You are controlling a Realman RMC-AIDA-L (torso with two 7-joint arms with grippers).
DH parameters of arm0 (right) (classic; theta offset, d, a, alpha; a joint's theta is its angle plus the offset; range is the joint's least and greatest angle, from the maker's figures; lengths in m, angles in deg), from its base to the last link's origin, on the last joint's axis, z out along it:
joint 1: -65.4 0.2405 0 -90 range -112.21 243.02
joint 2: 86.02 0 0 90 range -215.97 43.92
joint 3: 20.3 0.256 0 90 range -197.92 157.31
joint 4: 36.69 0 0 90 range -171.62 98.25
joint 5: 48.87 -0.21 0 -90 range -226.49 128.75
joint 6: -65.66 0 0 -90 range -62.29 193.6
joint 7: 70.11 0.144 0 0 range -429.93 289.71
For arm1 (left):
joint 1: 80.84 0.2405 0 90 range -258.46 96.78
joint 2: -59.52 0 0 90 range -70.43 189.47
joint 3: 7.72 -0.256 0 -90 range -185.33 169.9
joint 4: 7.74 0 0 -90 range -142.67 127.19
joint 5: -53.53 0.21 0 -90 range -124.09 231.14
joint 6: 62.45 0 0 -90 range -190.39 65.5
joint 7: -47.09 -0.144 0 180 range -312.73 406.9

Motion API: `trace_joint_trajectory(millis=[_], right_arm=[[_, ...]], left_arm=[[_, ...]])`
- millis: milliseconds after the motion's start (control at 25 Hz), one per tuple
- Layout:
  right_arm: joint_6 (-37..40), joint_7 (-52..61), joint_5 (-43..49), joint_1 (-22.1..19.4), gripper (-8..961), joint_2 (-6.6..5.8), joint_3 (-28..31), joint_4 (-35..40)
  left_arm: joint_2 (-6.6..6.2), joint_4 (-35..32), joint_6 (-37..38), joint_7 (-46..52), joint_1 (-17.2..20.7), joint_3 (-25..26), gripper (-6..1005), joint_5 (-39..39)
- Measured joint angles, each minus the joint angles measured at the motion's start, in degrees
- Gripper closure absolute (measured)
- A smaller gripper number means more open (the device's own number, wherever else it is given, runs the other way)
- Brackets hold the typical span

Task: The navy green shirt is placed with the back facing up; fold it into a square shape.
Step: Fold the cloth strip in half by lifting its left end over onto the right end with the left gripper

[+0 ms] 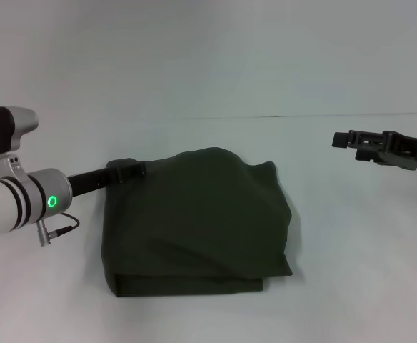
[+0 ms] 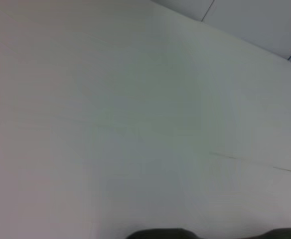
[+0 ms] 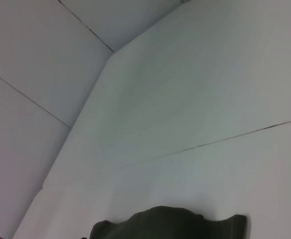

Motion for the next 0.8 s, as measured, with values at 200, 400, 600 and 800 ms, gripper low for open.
trace_joint_trajectory(millis=[200, 400, 600, 800], right_arm=[[0.0, 0.0, 0.0, 0.0, 38, 0.02, 0.0, 0.0], [0.0, 0.0, 0.0, -0.2, 38, 0.02, 0.0, 0.0], [0.0, 0.0, 0.0, -0.2, 38, 0.02, 0.1, 0.0], [-0.1, 0.0, 0.0, 0.0, 38, 0.02, 0.1, 0.2]], left_arm=[[0.14, 0.0, 0.4, 0.0, -0.1, -0.1, 94, 0.0], [0.20, 0.0, 0.4, -0.2, -0.2, -0.1, 94, 0.0], [0.26, 0.0, 0.2, -0.8, -0.2, -2.3, 173, 0.0], [0.23, -0.9, 0.8, -0.4, 0.0, -3.9, 353, -0.2]])
